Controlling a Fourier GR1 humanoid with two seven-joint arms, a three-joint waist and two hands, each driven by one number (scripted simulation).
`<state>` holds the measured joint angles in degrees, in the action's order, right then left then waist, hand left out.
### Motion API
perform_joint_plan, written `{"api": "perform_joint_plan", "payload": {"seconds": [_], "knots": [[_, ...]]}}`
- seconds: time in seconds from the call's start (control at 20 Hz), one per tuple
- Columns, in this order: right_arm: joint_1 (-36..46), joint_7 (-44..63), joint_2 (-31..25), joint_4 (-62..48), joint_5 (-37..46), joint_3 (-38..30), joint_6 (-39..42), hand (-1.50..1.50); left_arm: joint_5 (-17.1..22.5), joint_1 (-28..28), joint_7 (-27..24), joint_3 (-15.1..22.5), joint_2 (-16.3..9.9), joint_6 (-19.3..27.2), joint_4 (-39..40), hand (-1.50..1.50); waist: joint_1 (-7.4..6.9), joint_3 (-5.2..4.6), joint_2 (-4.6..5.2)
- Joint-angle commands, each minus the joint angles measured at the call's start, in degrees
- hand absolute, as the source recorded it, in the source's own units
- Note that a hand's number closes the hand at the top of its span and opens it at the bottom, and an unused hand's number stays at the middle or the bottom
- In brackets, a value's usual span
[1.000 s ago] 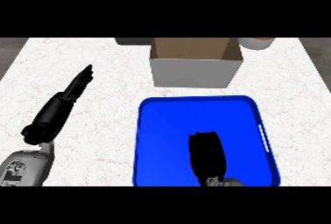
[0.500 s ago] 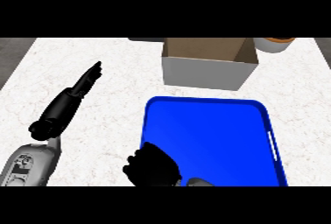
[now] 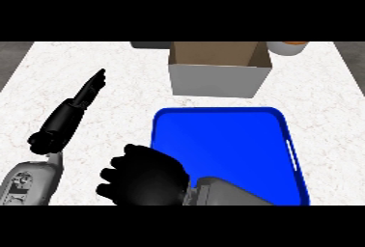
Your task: Pick the bell pepper from the tray and place it in the cardboard box
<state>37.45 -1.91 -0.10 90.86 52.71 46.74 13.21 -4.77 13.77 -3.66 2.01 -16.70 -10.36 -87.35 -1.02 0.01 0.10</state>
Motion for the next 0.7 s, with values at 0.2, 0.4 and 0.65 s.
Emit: {"api": "perform_joint_plan", "payload": {"seconds": [0.2, 0.4, 0.65], "knots": [[3.11, 10.03, 0.1, 1.33, -9.08, -15.37, -5.94, 1.5, 0.65, 0.24, 2.97, -0.15, 0.14, -0.79, -2.88, 0.0, 0.14, 0.02, -0.15], [10.15, 15.13, 0.1, -4.43, -10.88, -22.65, -7.85, 1.5, -0.57, -1.37, -0.06, 0.18, 0.49, -0.54, -1.63, 0.0, 0.03, -0.04, 0.0], [19.25, 13.29, -0.39, -15.72, -13.28, -33.22, -7.39, 1.5, -0.76, 0.7, 0.52, -1.06, 0.25, -0.72, 0.13, 0.0, 0.26, -0.04, 0.15]]}}
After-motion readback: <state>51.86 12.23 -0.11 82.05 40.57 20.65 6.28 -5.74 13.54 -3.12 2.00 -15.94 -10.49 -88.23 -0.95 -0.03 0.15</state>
